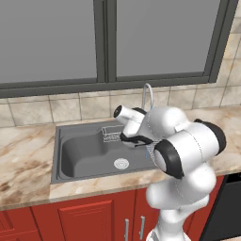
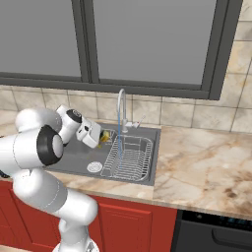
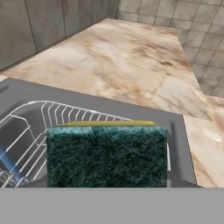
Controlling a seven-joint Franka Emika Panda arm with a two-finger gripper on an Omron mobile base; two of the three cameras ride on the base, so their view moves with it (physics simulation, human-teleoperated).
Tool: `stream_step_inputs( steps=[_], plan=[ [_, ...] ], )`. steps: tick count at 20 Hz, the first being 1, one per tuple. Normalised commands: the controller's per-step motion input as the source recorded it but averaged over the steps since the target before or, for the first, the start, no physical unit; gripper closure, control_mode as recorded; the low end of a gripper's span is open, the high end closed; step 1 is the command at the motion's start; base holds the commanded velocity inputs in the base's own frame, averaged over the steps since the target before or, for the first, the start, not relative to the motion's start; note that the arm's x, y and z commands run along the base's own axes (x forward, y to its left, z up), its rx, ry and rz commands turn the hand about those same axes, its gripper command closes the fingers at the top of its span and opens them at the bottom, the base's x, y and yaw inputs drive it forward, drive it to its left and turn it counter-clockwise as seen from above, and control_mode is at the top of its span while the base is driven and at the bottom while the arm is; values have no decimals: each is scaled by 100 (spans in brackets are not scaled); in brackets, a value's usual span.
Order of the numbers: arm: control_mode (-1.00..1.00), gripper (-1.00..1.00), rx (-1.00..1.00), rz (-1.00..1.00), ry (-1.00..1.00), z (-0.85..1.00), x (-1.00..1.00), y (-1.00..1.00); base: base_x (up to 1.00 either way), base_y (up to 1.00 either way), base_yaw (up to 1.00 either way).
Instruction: Soak the sponge with water for a few seconds and then drop it inside the sink.
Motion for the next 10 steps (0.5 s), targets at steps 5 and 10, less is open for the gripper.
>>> stream_step_inputs(
  steps=[5, 10],
  plan=[
    [-100, 100, -1, -1, 1, -11, 16, -9, 0, 0, 0],
    [-100, 100, -1, -1, 0, -5, 12, -10, 0, 0, 0]
  ],
)
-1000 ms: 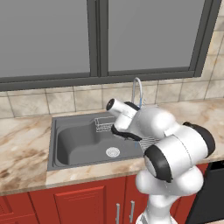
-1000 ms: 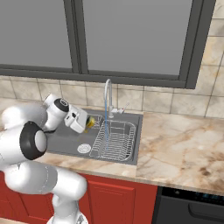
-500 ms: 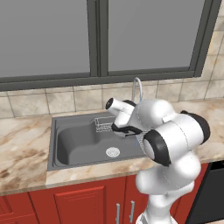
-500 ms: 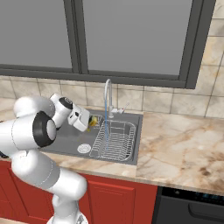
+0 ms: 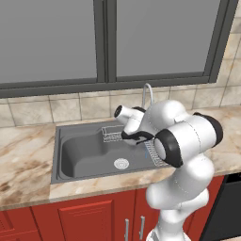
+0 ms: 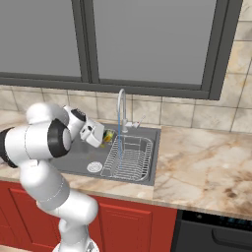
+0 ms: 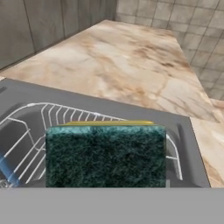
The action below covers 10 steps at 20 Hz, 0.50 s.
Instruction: Soak the sponge with water for a few seconds and then drop it inside the sink.
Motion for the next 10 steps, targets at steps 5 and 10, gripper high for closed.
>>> stream_step_inputs(
  steps=[5, 10],
  plan=[
    [-100, 100, -1, -4, 0, -5, 5, -10, 0, 0, 0],
    [-100, 100, 0, -6, 0, -11, 15, -12, 0, 0, 0]
  ],
)
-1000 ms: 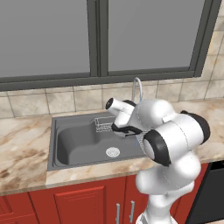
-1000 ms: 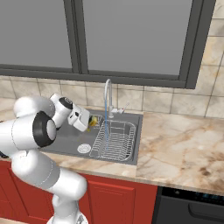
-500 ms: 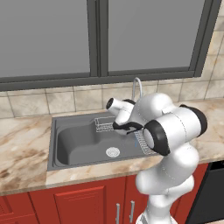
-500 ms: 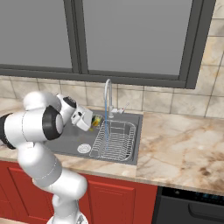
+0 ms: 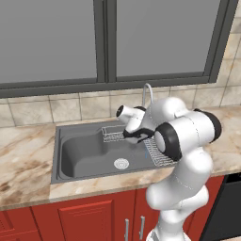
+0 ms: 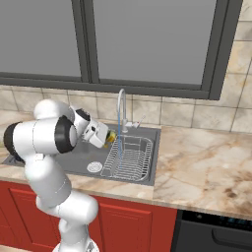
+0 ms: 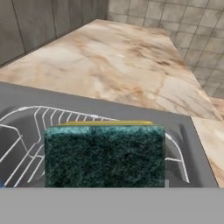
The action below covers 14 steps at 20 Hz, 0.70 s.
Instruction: Soak the sponge with water for a few seconds and then drop it inside the sink.
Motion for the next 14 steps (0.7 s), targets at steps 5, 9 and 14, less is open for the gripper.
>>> stream_step_inputs(
  steps=[5, 9, 14],
  plan=[
    [-100, 100, 0, -4, 0, -9, 19, -2, 0, 0, 0],
    [-100, 100, -1, -3, 3, -8, 23, 0, 0, 0, 0],
    [-100, 100, -3, -3, 6, -21, 30, 0, 0, 0, 0]
  ],
)
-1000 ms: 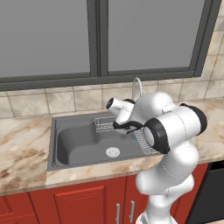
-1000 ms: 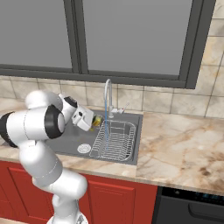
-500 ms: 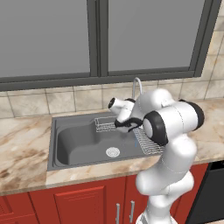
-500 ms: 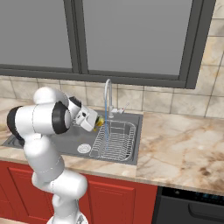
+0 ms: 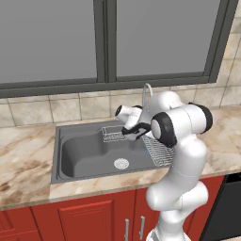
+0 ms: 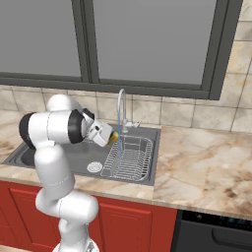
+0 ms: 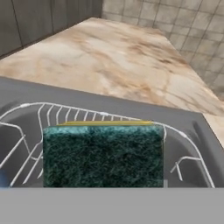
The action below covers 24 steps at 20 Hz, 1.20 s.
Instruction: Soak the sponge with water for a few seconds and then drop it inside the sink.
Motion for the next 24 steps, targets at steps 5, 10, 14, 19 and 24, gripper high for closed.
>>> stream_step_inputs(
  steps=[5, 10, 14, 19, 24],
  plan=[
    [-100, 100, -2, -2, 7, -29, 32, 0, 0, 0, 0],
    [-100, 100, -3, 0, 4, -9, 34, 0, 0, 0, 0],
    [-100, 100, -4, 0, 5, -5, 39, 0, 0, 0, 0],
    [-100, 100, -3, 0, 6, -16, 26, 0, 0, 0, 0],
    [-100, 100, -4, 0, 6, -36, 31, 0, 0, 0, 0]
  ],
)
